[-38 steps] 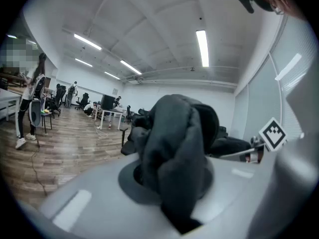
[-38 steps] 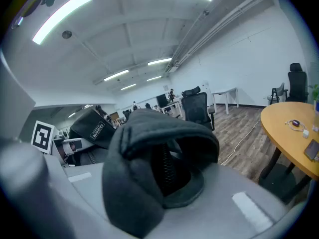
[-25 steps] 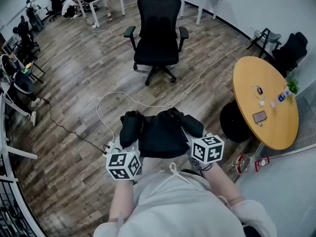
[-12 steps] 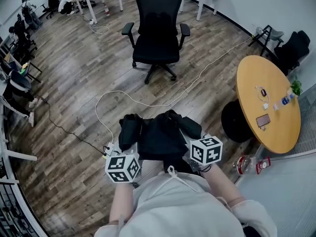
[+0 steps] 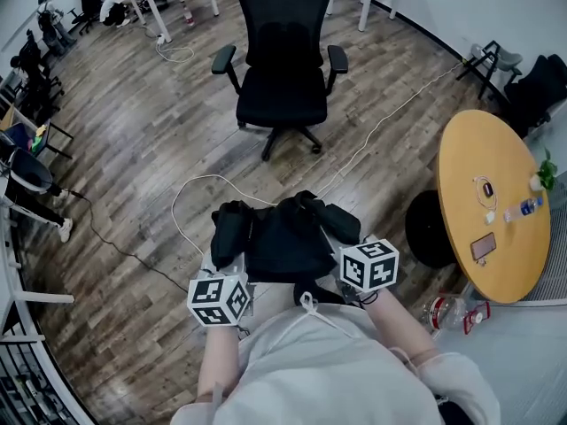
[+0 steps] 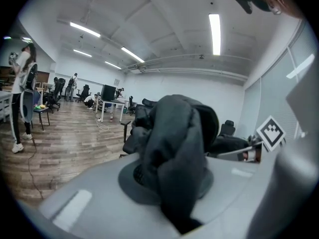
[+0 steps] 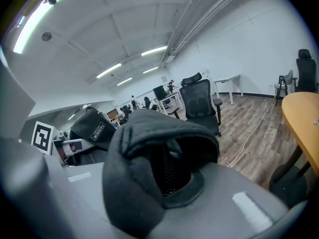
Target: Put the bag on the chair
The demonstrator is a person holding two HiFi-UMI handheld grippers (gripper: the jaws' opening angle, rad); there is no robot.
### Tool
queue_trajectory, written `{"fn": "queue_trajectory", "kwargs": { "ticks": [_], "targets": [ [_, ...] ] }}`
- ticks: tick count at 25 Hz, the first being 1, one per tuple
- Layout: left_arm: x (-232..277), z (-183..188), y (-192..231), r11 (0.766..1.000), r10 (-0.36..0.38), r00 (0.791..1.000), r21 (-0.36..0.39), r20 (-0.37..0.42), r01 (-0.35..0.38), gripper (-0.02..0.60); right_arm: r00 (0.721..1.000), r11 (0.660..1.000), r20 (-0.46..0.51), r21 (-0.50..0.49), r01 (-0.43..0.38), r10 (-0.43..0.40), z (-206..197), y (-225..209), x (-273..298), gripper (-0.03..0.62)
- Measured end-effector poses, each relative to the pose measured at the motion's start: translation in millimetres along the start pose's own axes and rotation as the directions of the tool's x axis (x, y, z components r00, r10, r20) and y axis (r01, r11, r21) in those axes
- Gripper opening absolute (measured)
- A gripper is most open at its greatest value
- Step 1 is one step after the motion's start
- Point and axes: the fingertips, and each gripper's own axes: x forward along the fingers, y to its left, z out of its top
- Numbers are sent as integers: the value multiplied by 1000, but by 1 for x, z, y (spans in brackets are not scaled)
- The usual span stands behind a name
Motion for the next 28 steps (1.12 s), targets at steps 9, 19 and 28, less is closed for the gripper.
{"fn": "queue_trajectory", "kwargs": {
  "ticks": [9,19,28],
  "targets": [
    [127,50,7,1000,12,1000,10,-4,-12,28,1000,1000,12,1,-23,23,84,-78,71,31],
    [216,76,5,1000,-13,999,22,-35,14,28,1000,999,13,44,19,-20,134,-140,113,30],
    [308,100,33,996,-78,994,28,-83,80,28,996,992,3,99,84,-85,173,-180,174,31]
  ]
}}
